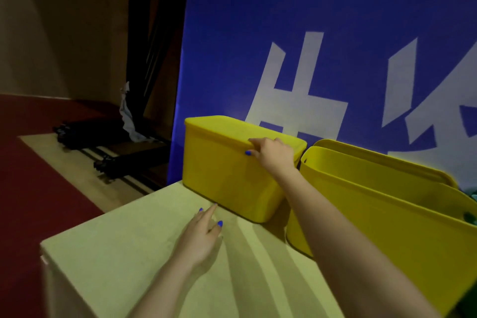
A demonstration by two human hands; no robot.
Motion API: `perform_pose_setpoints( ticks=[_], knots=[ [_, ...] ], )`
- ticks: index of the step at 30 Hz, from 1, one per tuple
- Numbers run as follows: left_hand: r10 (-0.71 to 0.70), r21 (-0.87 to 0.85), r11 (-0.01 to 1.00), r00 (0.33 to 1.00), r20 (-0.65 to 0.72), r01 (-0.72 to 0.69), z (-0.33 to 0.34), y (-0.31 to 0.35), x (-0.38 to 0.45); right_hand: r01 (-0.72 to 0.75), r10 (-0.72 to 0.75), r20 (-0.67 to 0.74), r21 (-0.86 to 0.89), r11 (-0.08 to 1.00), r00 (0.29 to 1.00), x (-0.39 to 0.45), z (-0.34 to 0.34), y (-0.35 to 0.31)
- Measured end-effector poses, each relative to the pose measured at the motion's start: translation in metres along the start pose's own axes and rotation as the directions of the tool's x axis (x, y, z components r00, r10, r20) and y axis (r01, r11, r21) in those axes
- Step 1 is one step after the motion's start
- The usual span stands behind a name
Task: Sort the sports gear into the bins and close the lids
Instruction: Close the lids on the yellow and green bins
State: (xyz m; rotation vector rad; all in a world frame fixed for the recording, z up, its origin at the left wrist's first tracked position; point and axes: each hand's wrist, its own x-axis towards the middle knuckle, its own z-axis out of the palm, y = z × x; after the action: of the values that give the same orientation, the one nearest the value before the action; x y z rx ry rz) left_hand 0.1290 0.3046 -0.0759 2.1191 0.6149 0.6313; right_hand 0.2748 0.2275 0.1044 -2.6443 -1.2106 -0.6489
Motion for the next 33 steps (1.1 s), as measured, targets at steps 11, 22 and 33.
perform_pose_setpoints(
  ticks=[11,22,33],
  knots=[
    [0.039,0.144,0.989,0.999,-0.034,-0.034,0.0,-0.007,0.003,0.011,-0.04,0.161,0.174,0.985,0.986,0.011,-0.015,0.028],
    [0.053,0.167,0.985,0.996,-0.075,-0.039,0.002,-0.002,0.0,-0.382,0.386,0.178,-0.055,0.922,0.905,0.0,-0.068,0.204],
    [0.057,0.188,0.981,0.997,-0.042,-0.048,0.004,-0.007,0.003,-0.448,0.471,0.095,-0.194,0.873,0.877,-0.014,-0.042,0.256]
  ],
)
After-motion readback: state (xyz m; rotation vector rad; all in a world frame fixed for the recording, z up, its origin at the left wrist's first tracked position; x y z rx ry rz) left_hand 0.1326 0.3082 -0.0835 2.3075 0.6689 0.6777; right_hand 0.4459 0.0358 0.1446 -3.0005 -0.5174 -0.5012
